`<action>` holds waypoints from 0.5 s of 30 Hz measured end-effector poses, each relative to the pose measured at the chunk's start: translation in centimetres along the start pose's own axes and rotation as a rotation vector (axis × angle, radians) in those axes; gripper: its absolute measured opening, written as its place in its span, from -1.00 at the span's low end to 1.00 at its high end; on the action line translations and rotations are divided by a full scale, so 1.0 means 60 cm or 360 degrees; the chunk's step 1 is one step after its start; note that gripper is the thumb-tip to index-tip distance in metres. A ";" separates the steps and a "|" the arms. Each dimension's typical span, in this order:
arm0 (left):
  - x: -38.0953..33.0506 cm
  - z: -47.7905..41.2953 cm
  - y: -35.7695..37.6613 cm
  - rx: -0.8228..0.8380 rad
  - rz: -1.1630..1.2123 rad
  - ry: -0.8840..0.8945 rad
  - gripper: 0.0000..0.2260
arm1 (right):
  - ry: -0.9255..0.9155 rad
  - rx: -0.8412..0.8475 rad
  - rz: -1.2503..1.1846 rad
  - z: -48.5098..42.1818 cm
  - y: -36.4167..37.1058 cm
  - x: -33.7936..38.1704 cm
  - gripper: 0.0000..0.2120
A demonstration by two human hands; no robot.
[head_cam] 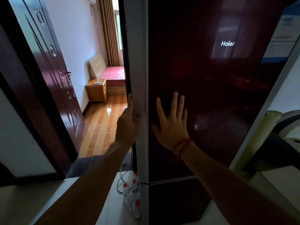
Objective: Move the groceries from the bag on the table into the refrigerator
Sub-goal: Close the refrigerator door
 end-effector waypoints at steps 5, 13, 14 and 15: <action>0.001 -0.002 -0.003 0.0039 0.0032 0.0016 -0.31 | 0.0018 0.0011 0.0074 0.000 0.006 0.007 -0.06; 0.001 -0.003 0.000 0.0058 -0.0059 -0.0008 -0.32 | -0.0009 0.0132 0.0049 -0.002 -0.019 0.005 -0.10; 0.005 -0.004 0.002 0.0074 -0.0064 0.0002 -0.32 | -0.0013 0.0134 0.0032 -0.003 -0.022 0.002 -0.11; -0.002 -0.004 -0.004 0.0100 -0.0069 0.0012 -0.33 | -0.0018 0.0156 0.0022 -0.003 -0.031 0.002 -0.12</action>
Point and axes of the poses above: each hand's wrist, its own z-axis away from the middle knuckle, its own y-axis out of the palm, x = y × z, the point moved 3 cm from there along -z, towards the middle knuckle, and after that the axes turned 13 degrees about -x, right-handed, at the moved point
